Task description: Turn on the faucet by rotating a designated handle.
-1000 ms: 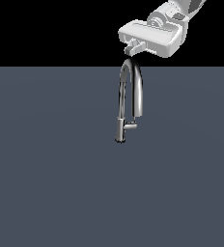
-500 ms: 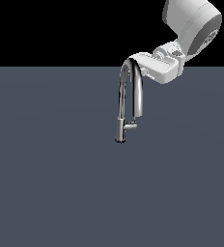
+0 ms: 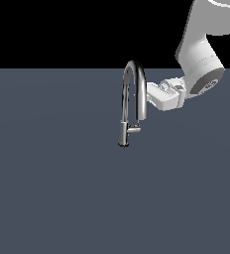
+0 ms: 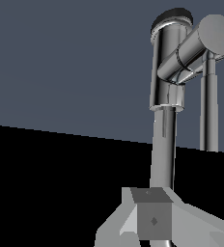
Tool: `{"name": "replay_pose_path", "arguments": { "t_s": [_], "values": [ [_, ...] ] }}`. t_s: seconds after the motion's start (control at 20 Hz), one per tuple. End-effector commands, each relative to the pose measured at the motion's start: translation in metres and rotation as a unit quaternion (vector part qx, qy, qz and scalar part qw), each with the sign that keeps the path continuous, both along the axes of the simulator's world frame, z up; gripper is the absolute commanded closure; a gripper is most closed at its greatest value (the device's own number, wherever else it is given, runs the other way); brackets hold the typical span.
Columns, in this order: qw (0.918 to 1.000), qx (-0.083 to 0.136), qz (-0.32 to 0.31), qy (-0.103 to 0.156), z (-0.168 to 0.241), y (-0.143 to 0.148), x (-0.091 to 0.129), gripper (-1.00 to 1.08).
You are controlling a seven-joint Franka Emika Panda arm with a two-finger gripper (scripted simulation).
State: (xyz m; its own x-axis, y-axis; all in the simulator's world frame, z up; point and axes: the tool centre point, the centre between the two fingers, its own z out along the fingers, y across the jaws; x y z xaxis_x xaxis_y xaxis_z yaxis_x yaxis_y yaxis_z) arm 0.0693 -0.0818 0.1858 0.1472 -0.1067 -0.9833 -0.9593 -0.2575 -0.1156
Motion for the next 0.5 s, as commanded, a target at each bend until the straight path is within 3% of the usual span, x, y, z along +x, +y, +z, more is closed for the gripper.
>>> {"name": "replay_pose_path", "arguments": {
  "t_s": [0.0,0.45],
  "values": [
    [0.9994,0.018,-0.019,0.021,-0.017,-0.001,0.002,1.08],
    [0.9944,0.056,-0.060,0.067,-0.056,0.000,0.003,1.08]
  ]
}}
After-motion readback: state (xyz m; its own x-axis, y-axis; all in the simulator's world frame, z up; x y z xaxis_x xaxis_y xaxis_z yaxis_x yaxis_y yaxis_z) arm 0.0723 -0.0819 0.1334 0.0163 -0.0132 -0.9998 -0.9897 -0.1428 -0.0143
